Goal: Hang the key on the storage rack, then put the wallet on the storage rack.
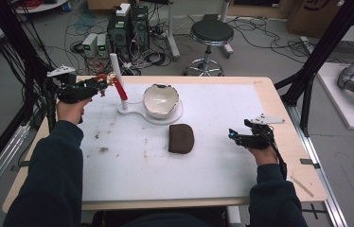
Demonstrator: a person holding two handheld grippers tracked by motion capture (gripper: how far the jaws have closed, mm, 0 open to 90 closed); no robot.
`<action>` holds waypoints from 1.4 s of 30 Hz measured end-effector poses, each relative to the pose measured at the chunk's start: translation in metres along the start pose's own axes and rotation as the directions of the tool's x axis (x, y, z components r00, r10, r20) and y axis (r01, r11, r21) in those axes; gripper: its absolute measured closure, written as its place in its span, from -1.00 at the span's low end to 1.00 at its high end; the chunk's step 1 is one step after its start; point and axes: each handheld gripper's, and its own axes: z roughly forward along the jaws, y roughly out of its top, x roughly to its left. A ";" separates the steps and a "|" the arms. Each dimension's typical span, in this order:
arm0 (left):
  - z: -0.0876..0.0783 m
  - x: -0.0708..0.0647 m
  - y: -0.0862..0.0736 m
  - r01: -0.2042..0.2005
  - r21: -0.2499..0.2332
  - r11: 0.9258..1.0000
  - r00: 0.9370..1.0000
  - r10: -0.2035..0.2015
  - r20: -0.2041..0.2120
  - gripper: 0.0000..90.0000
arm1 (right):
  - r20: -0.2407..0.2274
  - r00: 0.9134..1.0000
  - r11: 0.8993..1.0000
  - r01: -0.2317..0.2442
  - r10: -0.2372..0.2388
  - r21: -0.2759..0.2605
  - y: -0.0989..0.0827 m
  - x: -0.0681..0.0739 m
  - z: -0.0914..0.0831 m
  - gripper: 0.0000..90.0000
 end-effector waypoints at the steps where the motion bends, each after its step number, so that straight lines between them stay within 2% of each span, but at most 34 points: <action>1: -0.001 0.000 -0.002 -0.007 0.000 1.000 1.000 0.007 -0.007 -0.03 | 0.002 1.000 1.000 -0.005 0.005 0.000 0.000 0.000 0.000 -0.52; 4: -0.004 0.003 -0.007 -0.017 0.007 1.000 0.999 0.017 -0.034 -0.17 | 0.001 1.000 1.000 -0.006 0.006 -0.001 0.000 -0.001 0.000 -0.52; 5: -0.007 0.003 -0.011 -0.016 0.007 1.000 0.999 0.016 -0.046 -0.29 | 0.002 1.000 1.000 -0.008 0.008 -0.001 0.000 0.000 0.000 -0.52; 6: -0.008 0.004 -0.013 -0.016 0.011 1.000 0.999 0.016 -0.048 -0.29 | 0.002 1.000 1.000 -0.008 0.008 -0.001 0.000 0.000 0.000 -0.52; 11: -0.018 0.001 -0.041 -0.023 -0.019 1.000 1.000 0.023 -0.021 -0.54 | 0.001 1.000 1.000 -0.005 0.005 0.001 0.000 0.000 0.000 -0.52; 14: -0.023 -0.002 -0.058 -0.035 -0.028 0.999 0.999 0.035 -0.021 -0.55 | 0.001 1.000 1.000 -0.002 0.002 -0.001 0.000 0.000 0.000 -0.52; 16: -0.025 -0.007 -0.071 -0.062 -0.027 0.998 0.998 0.061 -0.023 -0.55 | 0.001 1.000 1.000 -0.002 0.002 -0.002 0.000 0.000 0.001 -0.52; 22: -0.027 -0.013 -0.092 -0.110 -0.046 0.993 0.994 0.109 -0.030 -0.52 | -0.003 1.000 1.000 -0.008 0.008 -0.002 0.001 0.002 0.004 -0.52; 23: -0.026 -0.013 -0.093 -0.114 -0.042 0.993 0.993 0.113 -0.027 -0.47 | -0.004 1.000 1.000 -0.005 0.005 -0.006 0.001 0.002 0.005 -0.52; 29: -0.029 -0.016 -0.099 -0.166 -0.022 0.986 0.986 0.166 -0.014 -0.47 | -0.002 1.000 0.999 -0.021 0.021 -0.024 0.002 0.000 0.008 -0.52; 32: -0.029 -0.016 -0.100 -0.158 -0.034 0.987 0.987 0.158 0.012 -0.47 | -0.001 1.000 1.000 -0.012 0.012 -0.024 0.003 0.001 0.008 -0.52; 37: -0.027 -0.024 -0.101 -0.201 -0.046 0.979 0.979 0.202 0.010 -0.48 | -0.012 1.000 1.000 -0.010 0.010 -0.029 0.003 0.004 0.006 -0.52; 42: -0.025 -0.028 -0.103 -0.181 -0.027 0.983 0.983 0.182 0.017 -0.54 | -0.022 1.000 1.000 -0.012 0.011 -0.023 0.003 0.005 0.007 -0.52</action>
